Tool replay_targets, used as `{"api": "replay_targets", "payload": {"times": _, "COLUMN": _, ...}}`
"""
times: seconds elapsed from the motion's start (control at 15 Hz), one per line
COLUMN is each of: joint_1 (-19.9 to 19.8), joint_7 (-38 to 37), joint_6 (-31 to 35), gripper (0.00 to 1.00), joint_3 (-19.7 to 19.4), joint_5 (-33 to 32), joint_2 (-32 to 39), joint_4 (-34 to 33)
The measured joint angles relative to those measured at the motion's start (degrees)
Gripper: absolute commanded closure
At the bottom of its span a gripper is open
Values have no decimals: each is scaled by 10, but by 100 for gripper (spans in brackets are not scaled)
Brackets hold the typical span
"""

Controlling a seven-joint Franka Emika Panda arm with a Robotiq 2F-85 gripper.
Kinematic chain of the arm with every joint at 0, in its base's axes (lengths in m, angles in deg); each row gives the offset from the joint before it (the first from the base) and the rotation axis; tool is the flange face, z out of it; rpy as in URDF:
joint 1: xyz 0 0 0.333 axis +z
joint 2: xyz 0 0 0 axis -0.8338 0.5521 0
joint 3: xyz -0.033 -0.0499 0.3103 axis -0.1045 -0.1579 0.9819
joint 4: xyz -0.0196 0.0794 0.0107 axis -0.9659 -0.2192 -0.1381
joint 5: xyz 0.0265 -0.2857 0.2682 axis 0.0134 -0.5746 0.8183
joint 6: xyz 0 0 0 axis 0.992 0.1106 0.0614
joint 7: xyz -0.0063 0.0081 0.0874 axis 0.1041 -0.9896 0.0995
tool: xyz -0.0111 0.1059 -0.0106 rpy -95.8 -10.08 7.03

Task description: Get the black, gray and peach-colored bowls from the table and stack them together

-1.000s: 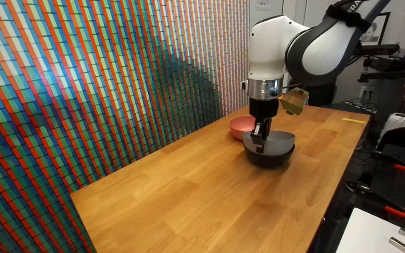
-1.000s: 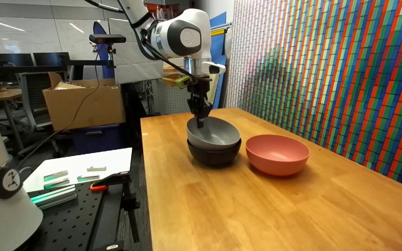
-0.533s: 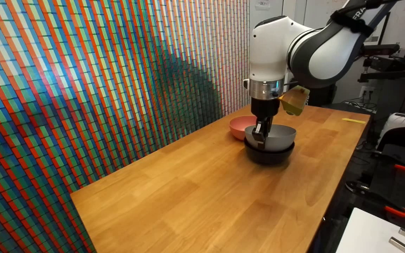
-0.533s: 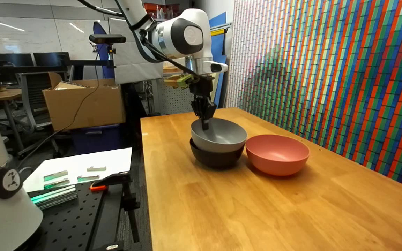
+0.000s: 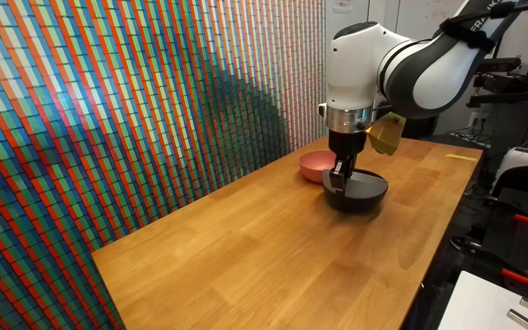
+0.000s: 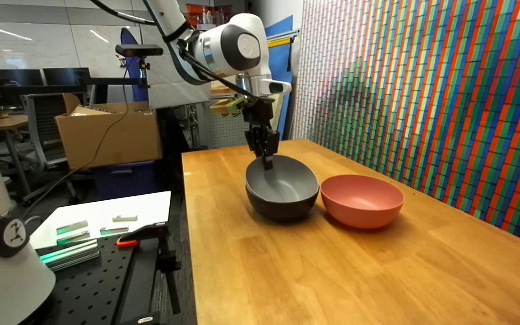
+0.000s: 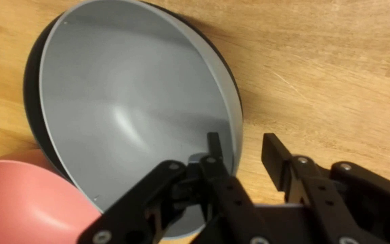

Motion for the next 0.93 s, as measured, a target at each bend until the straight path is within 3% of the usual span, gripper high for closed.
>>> {"api": "replay_targets", "payload": {"times": 0.27, "joint_1": 1, "joint_7": -1, "joint_6": -1, "gripper": 2, "joint_3": -2, "joint_5": 0, "joint_2": -17, "joint_4": -5}}
{"api": "replay_targets", "payload": {"times": 0.47, "joint_1": -10, "joint_7": 5, "joint_6": -5, "gripper": 0, "joint_3": -4, "joint_5": 22, "joint_2": -48, "joint_4": -15}}
{"api": "replay_targets", "payload": {"times": 0.73, "joint_1": -42, "joint_7": 51, "joint_6": -18, "gripper": 0, "joint_3": -5, "joint_5": 110, "joint_2": -97, "joint_4": -39}}
{"api": "replay_targets", "payload": {"times": 0.93, "joint_1": -68, "joint_7": 59, "joint_6": -20, "gripper": 0, "joint_3": -12, "joint_5": 122, "joint_2": -110, "joint_4": -56}}
